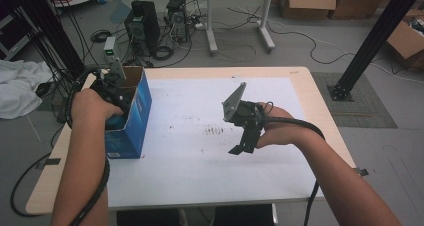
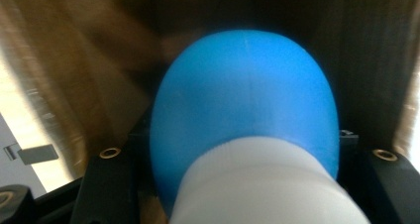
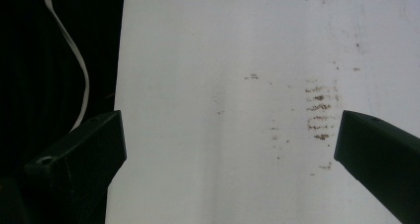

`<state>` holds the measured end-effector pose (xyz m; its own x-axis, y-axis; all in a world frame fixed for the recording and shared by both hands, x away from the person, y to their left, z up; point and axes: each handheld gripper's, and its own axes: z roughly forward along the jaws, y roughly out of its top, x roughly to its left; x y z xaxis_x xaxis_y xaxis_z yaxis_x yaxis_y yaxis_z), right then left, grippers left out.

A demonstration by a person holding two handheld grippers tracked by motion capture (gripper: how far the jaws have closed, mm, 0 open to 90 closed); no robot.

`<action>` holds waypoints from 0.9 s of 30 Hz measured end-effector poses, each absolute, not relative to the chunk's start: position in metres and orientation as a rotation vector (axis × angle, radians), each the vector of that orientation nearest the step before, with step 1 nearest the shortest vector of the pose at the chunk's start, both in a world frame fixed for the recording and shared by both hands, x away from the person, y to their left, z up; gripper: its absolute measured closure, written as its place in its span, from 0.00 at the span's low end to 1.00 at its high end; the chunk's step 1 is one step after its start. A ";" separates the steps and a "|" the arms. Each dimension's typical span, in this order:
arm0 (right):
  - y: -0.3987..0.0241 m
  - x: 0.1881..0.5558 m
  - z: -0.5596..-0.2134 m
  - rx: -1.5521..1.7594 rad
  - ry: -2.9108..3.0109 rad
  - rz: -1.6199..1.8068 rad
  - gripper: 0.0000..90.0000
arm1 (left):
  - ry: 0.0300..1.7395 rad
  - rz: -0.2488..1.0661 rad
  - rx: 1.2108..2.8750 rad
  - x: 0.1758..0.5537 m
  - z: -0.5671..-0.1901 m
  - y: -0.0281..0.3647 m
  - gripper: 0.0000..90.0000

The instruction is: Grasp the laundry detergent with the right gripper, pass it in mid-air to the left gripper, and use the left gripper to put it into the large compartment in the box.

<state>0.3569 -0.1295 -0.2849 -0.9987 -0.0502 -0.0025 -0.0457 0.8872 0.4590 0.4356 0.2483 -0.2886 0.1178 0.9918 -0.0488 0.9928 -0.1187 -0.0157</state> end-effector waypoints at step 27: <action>-0.132 0.357 -0.287 0.048 -3.049 -0.743 0.00 | 2.077 -0.040 2.309 0.433 -0.284 0.249 0.36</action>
<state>0.3567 -0.1321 -0.2866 -0.9995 -0.0304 -0.0044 -0.0290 0.8874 0.4600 0.4327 0.2494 -0.2836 0.1056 0.9935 -0.0435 0.9944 -0.1053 0.0094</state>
